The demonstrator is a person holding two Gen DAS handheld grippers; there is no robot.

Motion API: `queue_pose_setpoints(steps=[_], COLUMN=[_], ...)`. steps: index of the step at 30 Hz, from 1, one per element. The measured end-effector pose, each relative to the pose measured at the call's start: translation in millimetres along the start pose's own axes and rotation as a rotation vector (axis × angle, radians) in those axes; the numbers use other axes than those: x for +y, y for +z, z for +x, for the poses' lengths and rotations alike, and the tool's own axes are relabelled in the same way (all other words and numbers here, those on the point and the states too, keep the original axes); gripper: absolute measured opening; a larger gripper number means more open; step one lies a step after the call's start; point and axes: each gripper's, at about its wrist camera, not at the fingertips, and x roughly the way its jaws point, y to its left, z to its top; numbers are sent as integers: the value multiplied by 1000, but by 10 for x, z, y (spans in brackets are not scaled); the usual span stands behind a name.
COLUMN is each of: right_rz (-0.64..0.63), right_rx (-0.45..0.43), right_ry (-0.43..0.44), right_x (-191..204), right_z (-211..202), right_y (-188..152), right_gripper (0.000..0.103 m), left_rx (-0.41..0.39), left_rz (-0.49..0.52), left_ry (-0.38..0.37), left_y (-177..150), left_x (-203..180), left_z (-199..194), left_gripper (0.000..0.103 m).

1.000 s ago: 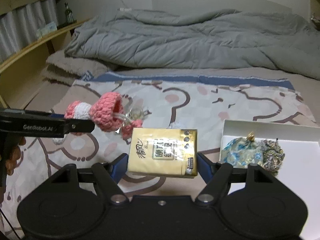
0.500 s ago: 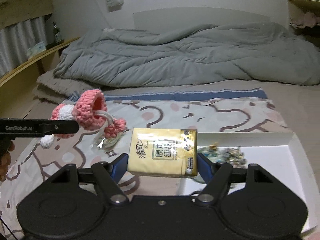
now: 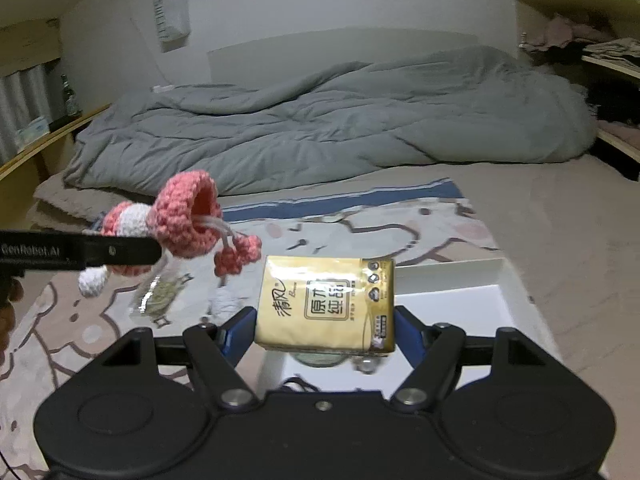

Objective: Organize objects
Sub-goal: 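Lift the doll and tissue pack and carry them toward the box with both tools, then lower the doll and tissue pack into the box and open both tools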

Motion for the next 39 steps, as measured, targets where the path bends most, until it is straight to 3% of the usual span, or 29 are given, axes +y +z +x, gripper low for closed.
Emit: queue_pose_setpoints(steps=[11, 22, 30, 39], right_rz=[69, 97, 64, 24], right_rx=[-1, 125, 218, 290], right_ry=[-70, -128, -111, -68], right_x=[-612, -1060, -1172, -1111], right_z=[-106, 160, 380, 518], right_y=[-107, -383, -571, -715], right_gripper=[74, 74, 74, 74], left_rx=[65, 181, 274, 297], left_rz=[29, -6, -27, -18], left_ry=[-74, -160, -178, -151], left_y=[40, -114, -376, -555], left_x=[-548, -942, -1013, -927], left_z=[492, 1181, 1677, 1959], left_gripper=[53, 53, 53, 55])
